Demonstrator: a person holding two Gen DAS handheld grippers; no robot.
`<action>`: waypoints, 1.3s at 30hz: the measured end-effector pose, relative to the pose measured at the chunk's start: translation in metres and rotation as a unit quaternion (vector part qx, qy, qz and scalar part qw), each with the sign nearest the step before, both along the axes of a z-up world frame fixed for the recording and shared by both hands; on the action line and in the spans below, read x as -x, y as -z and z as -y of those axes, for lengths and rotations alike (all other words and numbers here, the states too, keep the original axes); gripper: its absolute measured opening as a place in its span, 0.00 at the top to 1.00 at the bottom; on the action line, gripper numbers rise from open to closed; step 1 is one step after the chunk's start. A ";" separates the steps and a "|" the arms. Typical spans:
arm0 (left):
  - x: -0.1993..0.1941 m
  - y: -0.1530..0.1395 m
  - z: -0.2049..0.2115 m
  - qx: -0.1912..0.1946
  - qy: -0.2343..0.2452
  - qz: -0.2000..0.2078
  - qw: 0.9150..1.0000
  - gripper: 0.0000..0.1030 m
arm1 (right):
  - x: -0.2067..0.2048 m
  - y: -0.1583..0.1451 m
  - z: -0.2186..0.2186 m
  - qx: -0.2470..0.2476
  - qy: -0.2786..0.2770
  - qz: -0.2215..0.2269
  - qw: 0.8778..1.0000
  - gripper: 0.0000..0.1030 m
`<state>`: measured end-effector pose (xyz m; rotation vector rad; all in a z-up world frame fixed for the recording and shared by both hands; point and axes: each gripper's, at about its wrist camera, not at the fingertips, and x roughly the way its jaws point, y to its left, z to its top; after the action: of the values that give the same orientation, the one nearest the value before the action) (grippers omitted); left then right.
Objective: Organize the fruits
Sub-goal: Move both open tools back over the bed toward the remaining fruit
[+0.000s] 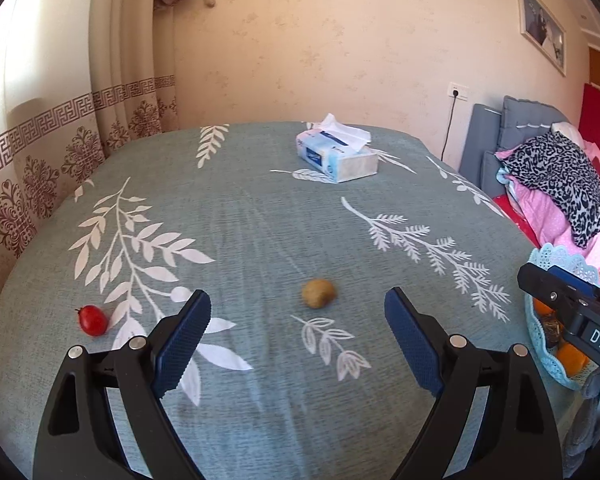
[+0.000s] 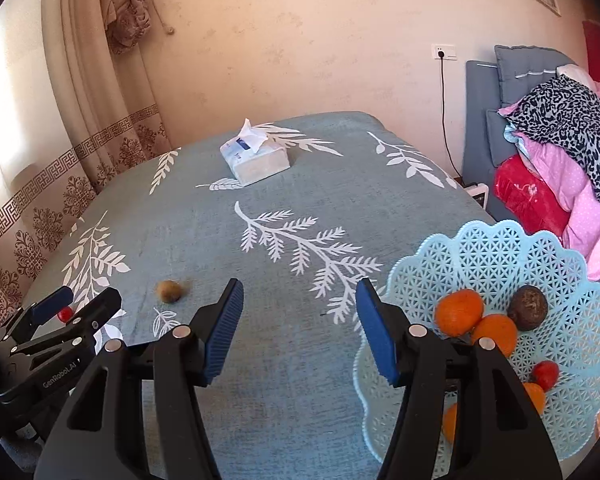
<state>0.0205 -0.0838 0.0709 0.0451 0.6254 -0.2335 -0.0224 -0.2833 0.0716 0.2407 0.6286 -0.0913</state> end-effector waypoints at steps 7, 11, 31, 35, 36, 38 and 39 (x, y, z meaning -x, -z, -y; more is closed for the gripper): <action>-0.002 0.004 -0.025 0.000 -0.023 -0.005 1.000 0.15 | -0.015 0.008 -0.028 0.007 -0.028 -0.017 0.999 0.41; -0.004 0.006 -0.039 -0.001 -0.036 -0.006 0.999 0.15 | -0.024 0.012 -0.044 0.012 -0.044 -0.026 0.999 0.41; -0.017 0.018 -0.128 0.000 -0.136 -0.027 0.990 0.15 | -0.043 0.026 -0.086 0.018 -0.083 -0.054 0.995 0.37; -0.022 0.017 -0.147 0.005 -0.158 -0.026 0.987 0.20 | -0.043 0.029 -0.091 0.016 -0.089 -0.058 0.994 0.37; -0.025 0.019 -0.151 0.008 -0.160 -0.031 0.987 0.24 | -0.043 0.031 -0.092 0.015 -0.090 -0.059 0.994 0.37; -0.029 0.023 -0.156 0.016 -0.164 -0.044 0.985 0.28 | -0.044 0.032 -0.092 0.014 -0.093 -0.061 0.994 0.37; -0.032 0.026 -0.159 0.022 -0.165 -0.051 0.985 0.31 | -0.044 0.032 -0.093 0.015 -0.094 -0.062 0.994 0.37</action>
<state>0.0521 0.0755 0.0448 -0.1129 0.7182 0.0725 0.0218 -0.1906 0.0396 0.1478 0.7698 0.0654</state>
